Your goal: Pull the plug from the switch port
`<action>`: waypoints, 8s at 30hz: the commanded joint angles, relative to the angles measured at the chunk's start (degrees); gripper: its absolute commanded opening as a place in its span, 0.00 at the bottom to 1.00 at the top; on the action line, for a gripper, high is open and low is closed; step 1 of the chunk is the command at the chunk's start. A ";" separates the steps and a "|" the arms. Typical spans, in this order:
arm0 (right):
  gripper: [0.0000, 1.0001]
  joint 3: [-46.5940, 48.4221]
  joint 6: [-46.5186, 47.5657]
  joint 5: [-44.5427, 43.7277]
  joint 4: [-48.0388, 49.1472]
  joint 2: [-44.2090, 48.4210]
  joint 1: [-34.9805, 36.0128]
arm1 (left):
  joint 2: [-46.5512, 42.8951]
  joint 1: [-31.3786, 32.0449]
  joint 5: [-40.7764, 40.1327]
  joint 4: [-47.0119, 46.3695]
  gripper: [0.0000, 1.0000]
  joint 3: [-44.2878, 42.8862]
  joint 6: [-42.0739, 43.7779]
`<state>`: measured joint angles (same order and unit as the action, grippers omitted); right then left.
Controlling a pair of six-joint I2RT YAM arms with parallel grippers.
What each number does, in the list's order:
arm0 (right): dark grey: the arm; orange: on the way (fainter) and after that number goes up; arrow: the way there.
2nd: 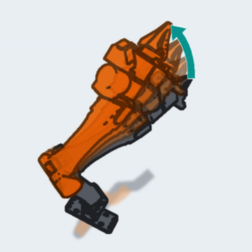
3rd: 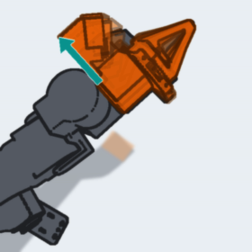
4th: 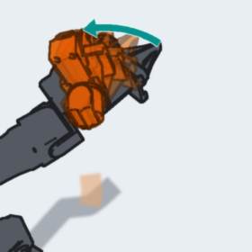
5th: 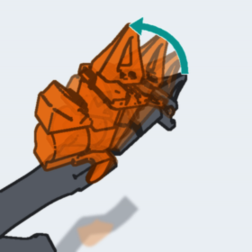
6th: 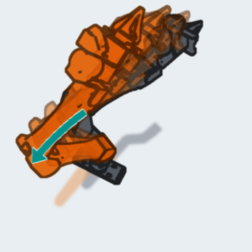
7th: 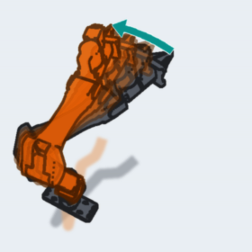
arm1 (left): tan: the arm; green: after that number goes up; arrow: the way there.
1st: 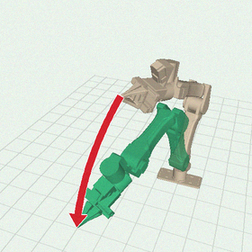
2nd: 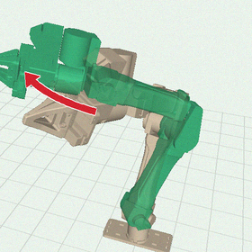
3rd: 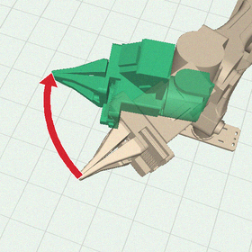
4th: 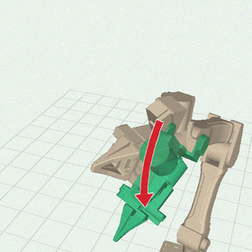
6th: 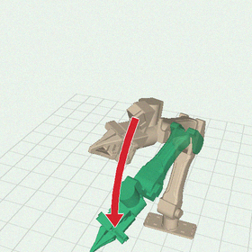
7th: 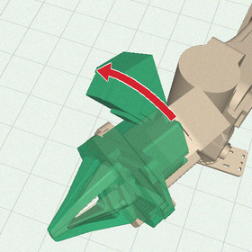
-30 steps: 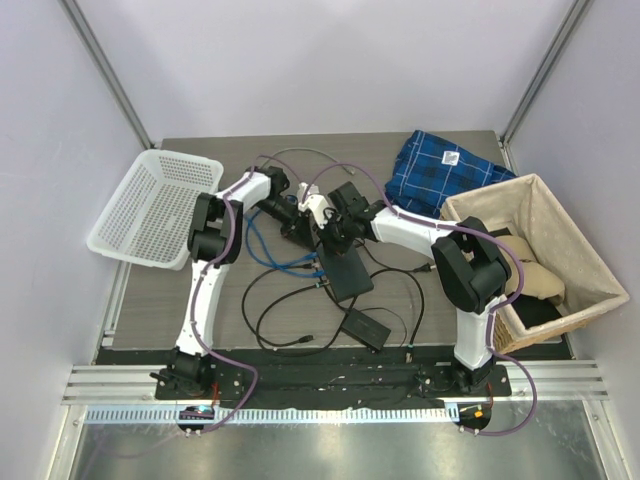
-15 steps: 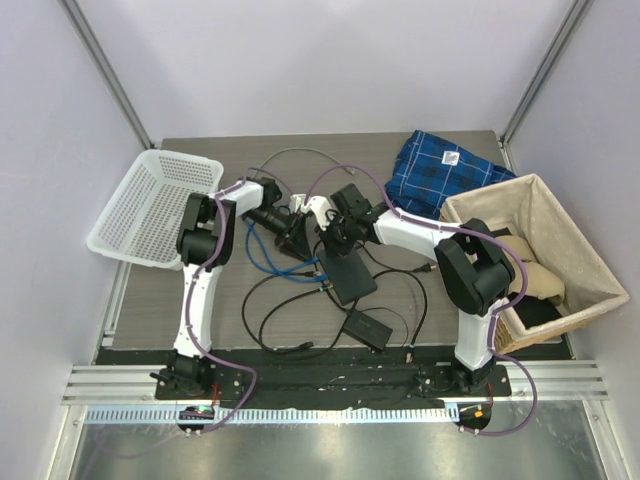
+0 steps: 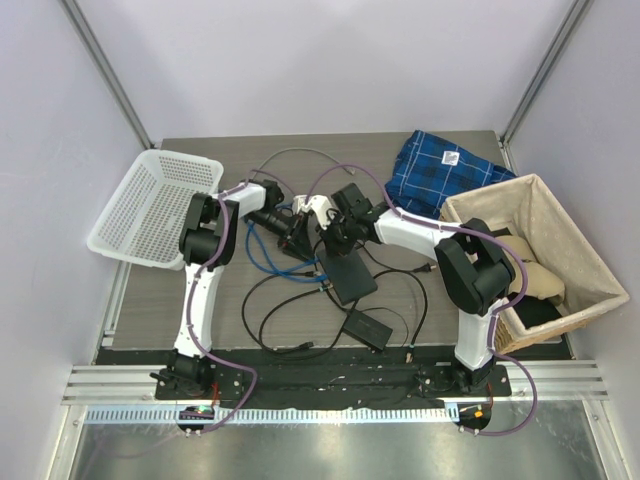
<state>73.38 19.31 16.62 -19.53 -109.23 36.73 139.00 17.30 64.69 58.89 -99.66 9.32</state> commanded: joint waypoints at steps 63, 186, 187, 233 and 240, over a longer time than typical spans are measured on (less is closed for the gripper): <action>0.01 5.28 -3.58 0.34 -10.97 -9.33 -4.39 | 11.38 -3.06 1.14 5.62 0.37 -20.05 -0.53; 0.01 8.44 -2.17 -3.09 -10.27 -12.50 -3.33 | 3.76 -4.82 -27.49 3.57 0.00 -33.69 5.99; 0.01 8.27 -2.17 -3.00 -10.18 -12.24 -3.33 | 2.60 -4.82 -30.03 1.60 0.16 -32.89 4.40; 0.01 15.38 -9.37 -0.90 -11.15 10.35 -18.44 | -16.58 9.33 -49.66 -13.74 0.52 4.39 9.58; 0.01 16.97 -12.27 1.04 -9.12 11.49 -21.17 | -13.85 9.42 -54.39 -11.17 0.47 -0.01 10.54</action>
<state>87.88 8.84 16.21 -31.27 -101.86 15.42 123.83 26.63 11.88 44.93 -97.76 18.79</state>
